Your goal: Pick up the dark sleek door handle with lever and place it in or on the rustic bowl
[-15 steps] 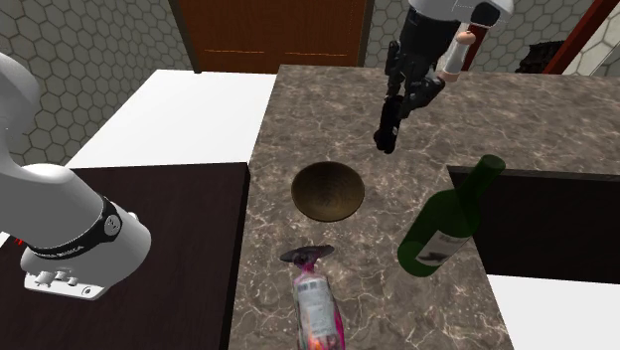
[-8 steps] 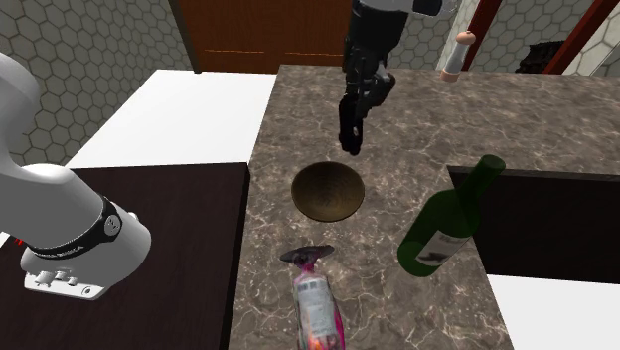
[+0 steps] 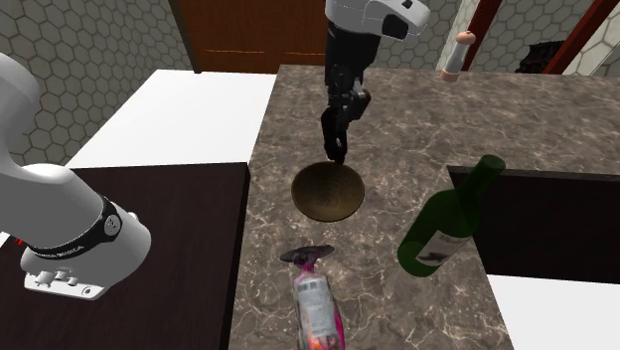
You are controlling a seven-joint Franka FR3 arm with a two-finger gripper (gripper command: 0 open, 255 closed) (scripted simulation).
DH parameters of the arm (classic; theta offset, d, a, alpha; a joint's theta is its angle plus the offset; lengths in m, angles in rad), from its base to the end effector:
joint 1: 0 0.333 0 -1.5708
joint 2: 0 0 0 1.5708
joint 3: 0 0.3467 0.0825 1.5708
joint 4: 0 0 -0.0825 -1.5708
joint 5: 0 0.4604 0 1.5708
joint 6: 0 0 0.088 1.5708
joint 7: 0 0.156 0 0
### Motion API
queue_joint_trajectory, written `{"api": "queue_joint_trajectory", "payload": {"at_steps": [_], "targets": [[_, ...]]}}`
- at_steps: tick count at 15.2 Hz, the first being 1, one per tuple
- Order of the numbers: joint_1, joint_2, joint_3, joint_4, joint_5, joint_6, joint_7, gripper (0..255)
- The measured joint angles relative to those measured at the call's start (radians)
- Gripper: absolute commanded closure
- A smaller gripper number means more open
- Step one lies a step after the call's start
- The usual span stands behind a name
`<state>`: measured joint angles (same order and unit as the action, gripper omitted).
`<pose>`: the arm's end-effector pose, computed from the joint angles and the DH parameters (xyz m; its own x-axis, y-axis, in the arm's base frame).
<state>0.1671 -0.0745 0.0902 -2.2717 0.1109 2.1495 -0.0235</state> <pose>0.5379 0.1508 0.3220 0.9749 0.2175 -0.0483 0.2130 -0.9734 -0.0841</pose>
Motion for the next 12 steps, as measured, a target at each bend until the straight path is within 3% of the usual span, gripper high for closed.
{"api": "queue_joint_trajectory", "payload": {"at_steps": [12], "targets": [[0.003,0.095,0.003,-0.069,0.004,0.163,-0.01,255]]}}
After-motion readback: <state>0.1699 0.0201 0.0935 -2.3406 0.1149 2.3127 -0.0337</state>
